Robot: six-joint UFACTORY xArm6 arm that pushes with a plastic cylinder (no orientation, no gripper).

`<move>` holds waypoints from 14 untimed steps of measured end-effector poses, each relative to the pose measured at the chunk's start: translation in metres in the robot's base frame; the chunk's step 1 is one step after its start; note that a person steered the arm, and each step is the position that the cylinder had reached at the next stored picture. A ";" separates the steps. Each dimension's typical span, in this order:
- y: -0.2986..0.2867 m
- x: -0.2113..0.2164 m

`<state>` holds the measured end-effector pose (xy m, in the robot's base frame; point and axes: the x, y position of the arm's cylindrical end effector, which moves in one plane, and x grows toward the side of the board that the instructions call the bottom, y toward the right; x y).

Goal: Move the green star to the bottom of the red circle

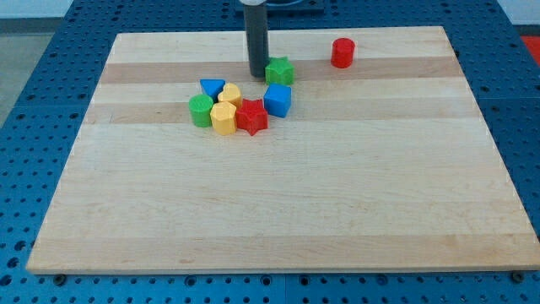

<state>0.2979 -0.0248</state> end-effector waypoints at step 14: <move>0.089 0.016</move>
<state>0.3142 0.0639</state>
